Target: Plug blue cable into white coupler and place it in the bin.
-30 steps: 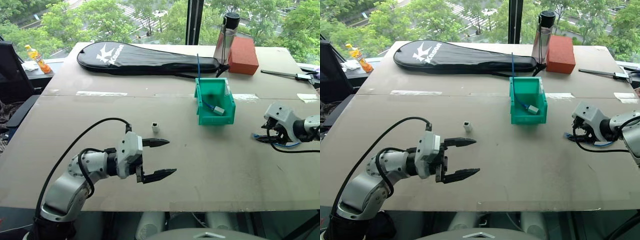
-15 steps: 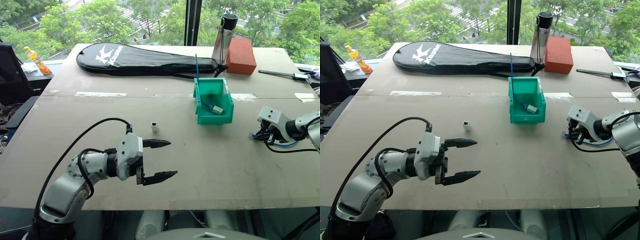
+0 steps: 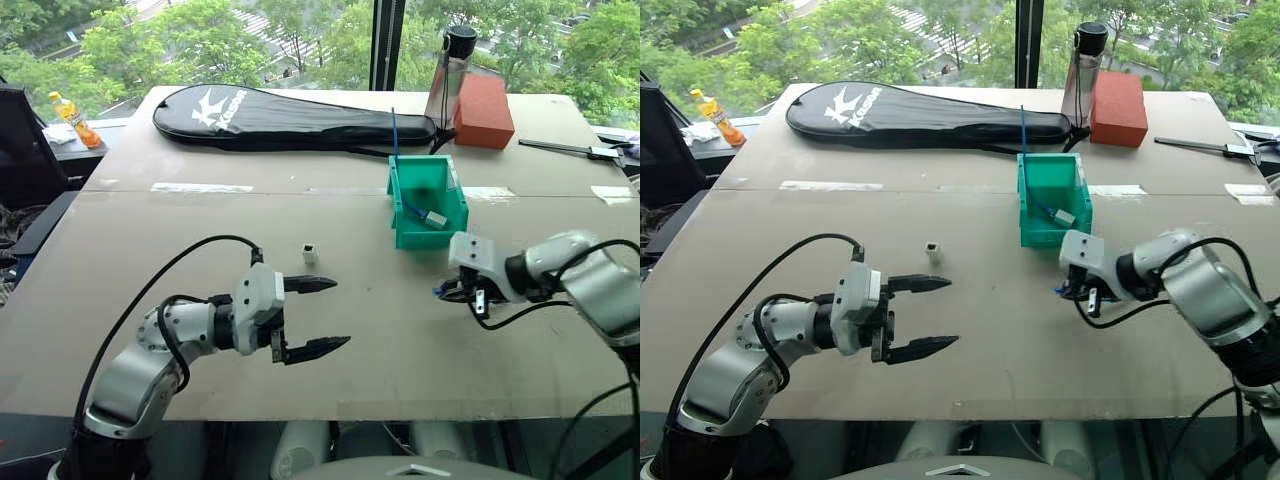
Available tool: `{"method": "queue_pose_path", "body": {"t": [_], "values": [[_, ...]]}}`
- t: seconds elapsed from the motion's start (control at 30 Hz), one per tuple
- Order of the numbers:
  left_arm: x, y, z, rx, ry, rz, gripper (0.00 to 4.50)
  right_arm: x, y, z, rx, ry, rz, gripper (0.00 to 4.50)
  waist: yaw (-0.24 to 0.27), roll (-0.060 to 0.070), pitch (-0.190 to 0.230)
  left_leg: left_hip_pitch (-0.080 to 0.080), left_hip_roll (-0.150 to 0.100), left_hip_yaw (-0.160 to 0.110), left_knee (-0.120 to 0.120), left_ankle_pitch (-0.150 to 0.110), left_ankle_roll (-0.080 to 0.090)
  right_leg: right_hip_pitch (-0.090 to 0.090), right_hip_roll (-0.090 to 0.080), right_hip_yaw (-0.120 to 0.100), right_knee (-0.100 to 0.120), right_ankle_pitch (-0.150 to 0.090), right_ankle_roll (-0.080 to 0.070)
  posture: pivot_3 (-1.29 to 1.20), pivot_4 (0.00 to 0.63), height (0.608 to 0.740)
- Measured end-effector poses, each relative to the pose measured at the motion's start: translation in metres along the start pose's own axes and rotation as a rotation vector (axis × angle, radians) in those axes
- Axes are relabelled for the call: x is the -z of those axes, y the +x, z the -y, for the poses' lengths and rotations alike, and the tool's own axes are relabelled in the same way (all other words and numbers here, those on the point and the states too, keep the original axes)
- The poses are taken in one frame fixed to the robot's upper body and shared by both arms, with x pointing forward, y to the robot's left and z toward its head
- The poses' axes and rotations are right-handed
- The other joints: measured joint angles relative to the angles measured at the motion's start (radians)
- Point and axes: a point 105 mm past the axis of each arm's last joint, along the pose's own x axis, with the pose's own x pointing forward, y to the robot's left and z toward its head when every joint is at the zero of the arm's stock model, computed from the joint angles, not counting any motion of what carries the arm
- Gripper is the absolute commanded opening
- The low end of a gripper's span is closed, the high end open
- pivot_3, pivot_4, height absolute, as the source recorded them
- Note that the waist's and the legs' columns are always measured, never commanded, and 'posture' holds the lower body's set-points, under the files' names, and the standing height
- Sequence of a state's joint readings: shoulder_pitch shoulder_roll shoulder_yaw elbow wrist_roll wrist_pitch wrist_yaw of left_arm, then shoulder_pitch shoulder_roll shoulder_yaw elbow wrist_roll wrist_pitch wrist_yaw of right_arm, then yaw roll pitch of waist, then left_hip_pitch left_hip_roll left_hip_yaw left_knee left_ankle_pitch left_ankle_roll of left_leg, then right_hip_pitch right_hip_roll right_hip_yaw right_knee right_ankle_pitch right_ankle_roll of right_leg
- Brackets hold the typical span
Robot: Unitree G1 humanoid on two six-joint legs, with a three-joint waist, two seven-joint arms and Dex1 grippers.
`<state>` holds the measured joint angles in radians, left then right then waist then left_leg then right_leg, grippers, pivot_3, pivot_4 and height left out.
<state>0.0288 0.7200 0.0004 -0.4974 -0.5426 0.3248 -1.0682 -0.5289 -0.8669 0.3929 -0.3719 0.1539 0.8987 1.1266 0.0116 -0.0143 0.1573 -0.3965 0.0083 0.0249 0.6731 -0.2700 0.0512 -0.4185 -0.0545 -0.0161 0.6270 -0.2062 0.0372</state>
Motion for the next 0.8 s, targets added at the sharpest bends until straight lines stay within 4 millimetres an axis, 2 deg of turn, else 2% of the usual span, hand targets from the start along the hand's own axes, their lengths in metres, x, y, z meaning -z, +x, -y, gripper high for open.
{"method": "queue_pose_path", "body": {"t": [0.1, 0.33, 0.37, 0.57, 0.67, 0.8], "values": [[0.005, -0.006, -0.001, -0.008, -0.008, -0.022, 4.5, -0.015, 0.016, -0.006, -0.009, -0.039, -0.006, 0.12, 0.001, 0.0, 0.0, 0.0, 0.0, 0.0, 0.0, 0.0, 0.0, 0.0, -0.001, 0.0, 0.0, 0.0, 0.0, 0.0, 0.15, 0.74], [0.018, -0.015, -0.007, -0.04, -0.012, -0.053, 4.5, -0.031, 0.042, -0.011, -0.033, -0.151, -0.033, 0.12, -0.002, 0.0, 0.0, 0.0, -0.001, -0.001, 0.0, 0.0, 0.0, 0.0, 0.0, -0.001, 0.0, 0.0, 0.0, 0.0, 0.15, 0.74], [0.022, -0.017, -0.008, -0.046, -0.009, -0.064, 4.5, -0.034, 0.045, -0.005, -0.018, -0.178, -0.027, 0.87, -0.002, 0.0, 0.0, 0.0, -0.001, -0.001, 0.0, 0.0, 0.0, 0.0, 0.0, -0.001, 0.0, 0.0, 0.0, 0.0, 0.15, 0.74], [0.031, -0.014, -0.014, -0.05, 0.019, -0.101, 4.5, -0.038, 0.049, 0.007, 0.048, -0.218, 0.029, 3.15, -0.003, -0.001, -0.001, 0.001, 0.0, -0.001, 0.0, 0.0, 0.0, 0.001, 0.0, -0.002, 0.001, 0.001, -0.001, 0.0, 0.15, 0.74], [0.034, -0.01, -0.019, -0.046, 0.028, -0.129, 4.5, -0.032, 0.039, 0.009, 0.093, -0.167, 0.105, 4.43, 0.001, -0.001, 0.0, 0.0, 0.0, -0.001, 0.0, 0.0, 0.0, 0.0, 0.0, -0.002, 0.001, 0.001, -0.001, 0.0, 0.15, 0.74], [0.033, 0.005, -0.027, 0.013, 0.053, -0.147, 4.5, -0.041, -0.005, 0.0, 0.152, -0.099, 0.329, 4.48, 0.013, 0.0, 0.0, -0.002, -0.001, -0.003, 0.0, 0.0, 0.0, 0.0, -0.001, -0.003, -0.001, 0.003, 0.003, 0.0, 0.15, 0.74]]}}
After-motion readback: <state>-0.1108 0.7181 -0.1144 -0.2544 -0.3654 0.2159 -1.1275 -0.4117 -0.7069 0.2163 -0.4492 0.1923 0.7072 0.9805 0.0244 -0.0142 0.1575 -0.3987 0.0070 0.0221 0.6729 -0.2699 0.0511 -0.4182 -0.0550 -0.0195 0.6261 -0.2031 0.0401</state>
